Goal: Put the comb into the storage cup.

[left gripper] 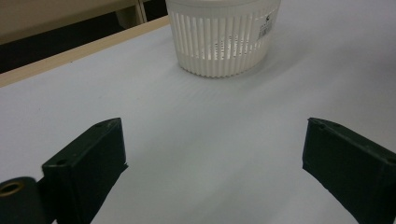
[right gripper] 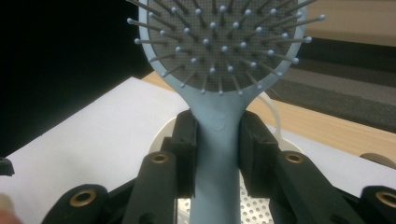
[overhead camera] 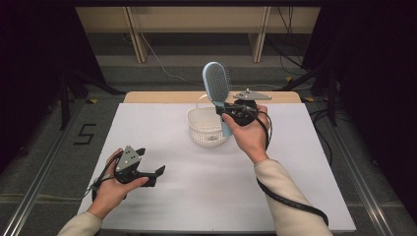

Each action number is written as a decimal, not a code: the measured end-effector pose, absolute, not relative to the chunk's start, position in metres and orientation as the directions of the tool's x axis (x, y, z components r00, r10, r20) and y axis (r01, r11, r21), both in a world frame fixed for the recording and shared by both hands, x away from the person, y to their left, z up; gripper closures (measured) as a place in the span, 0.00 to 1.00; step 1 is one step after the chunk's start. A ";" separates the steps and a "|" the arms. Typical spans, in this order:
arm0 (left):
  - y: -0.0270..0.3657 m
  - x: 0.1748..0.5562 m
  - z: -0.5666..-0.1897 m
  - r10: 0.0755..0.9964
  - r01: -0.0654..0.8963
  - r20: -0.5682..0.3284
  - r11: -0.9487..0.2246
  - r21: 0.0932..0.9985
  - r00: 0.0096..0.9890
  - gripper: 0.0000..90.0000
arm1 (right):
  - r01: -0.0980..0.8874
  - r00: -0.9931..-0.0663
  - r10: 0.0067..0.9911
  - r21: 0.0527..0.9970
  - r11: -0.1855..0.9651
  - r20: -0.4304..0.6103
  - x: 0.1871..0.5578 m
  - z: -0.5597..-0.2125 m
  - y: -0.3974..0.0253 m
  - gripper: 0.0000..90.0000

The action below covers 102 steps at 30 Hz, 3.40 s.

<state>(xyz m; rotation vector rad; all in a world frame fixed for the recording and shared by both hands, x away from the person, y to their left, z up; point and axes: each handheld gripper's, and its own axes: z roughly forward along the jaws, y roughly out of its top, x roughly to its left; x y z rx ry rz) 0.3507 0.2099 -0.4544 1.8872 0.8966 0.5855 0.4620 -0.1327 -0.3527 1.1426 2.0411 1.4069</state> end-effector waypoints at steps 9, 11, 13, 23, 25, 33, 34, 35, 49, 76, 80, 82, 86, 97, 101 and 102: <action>0.210 0.351 -0.454 0.785 0.339 0.026 -0.297 0.892 0.619 0.06 | 0.395 -0.574 0.810 0.907 0.145 0.121 0.466 -0.353 -0.133 0.78; 0.210 0.351 -0.455 0.785 0.340 0.026 -0.298 0.892 0.619 0.06 | 0.395 -0.574 0.810 0.908 0.143 0.122 0.467 -0.353 -0.133 0.78; 0.210 0.351 -0.454 0.785 0.339 0.026 -0.297 0.893 0.619 0.06 | 0.395 -0.570 0.812 0.908 0.139 0.124 0.468 -0.354 -0.134 0.78; 0.210 0.351 -0.455 0.784 0.339 0.026 -0.298 0.892 0.620 0.06 | 0.395 -0.568 0.813 0.908 0.137 0.125 0.472 -0.353 -0.134 0.78; 0.210 0.351 -0.454 0.785 0.339 0.026 -0.298 0.892 0.620 0.06 | 0.394 -0.569 0.813 0.909 0.136 0.124 0.473 -0.353 -0.134 0.78; 0.210 0.351 -0.455 0.785 0.340 0.025 -0.297 0.892 0.619 0.06 | 0.394 -0.567 0.815 0.909 0.138 0.122 0.475 -0.352 -0.133 0.78; 0.210 0.351 -0.455 0.785 0.340 0.025 -0.297 0.892 0.619 0.06 | 0.395 -0.566 0.816 0.908 0.138 0.122 0.476 -0.352 -0.133 0.78; 0.210 0.351 -0.455 0.784 0.340 0.025 -0.297 0.892 0.620 0.06 | 0.396 -0.564 0.817 0.908 0.137 0.123 0.476 -0.352 -0.133 0.78; 0.210 0.351 -0.454 0.785 0.340 0.027 -0.298 0.892 0.619 0.06 | 0.389 -0.563 0.818 0.910 0.139 0.116 0.480 -0.351 -0.129 0.78; 0.211 0.351 -0.455 0.785 0.341 0.024 -0.296 0.892 0.618 0.06 | 0.377 -0.553 0.827 0.916 0.136 0.105 0.489 -0.348 -0.122 0.78; 0.211 0.351 -0.455 0.786 0.342 0.024 -0.296 0.892 0.618 0.06 | 0.375 -0.552 0.828 0.917 0.136 0.103 0.491 -0.348 -0.121 0.78; 0.211 0.351 -0.455 0.785 0.342 0.024 -0.296 0.892 0.618 0.06 | 0.375 -0.551 0.828 0.917 0.137 0.102 0.492 -0.348 -0.120 0.78; 0.210 0.351 -0.455 0.785 0.342 0.023 -0.296 0.892 0.620 0.06 | 0.377 -0.549 0.829 0.916 0.137 0.102 0.494 -0.348 -0.119 0.78; 0.211 0.351 -0.455 0.786 0.343 0.020 -0.293 0.892 0.618 0.06 | 0.375 -0.546 0.832 0.917 0.135 0.101 0.498 -0.347 -0.117 0.78; 0.211 0.351 -0.455 0.785 0.344 0.019 -0.293 0.892 0.619 0.06 | 0.373 -0.546 0.832 0.917 0.138 0.097 0.500 -0.346 -0.116 0.78; 0.211 0.351 -0.455 0.785 0.344 0.019 -0.293 0.892 0.619 0.06 | 0.373 -0.546 0.832 0.918 0.137 0.097 0.501 -0.346 -0.115 0.78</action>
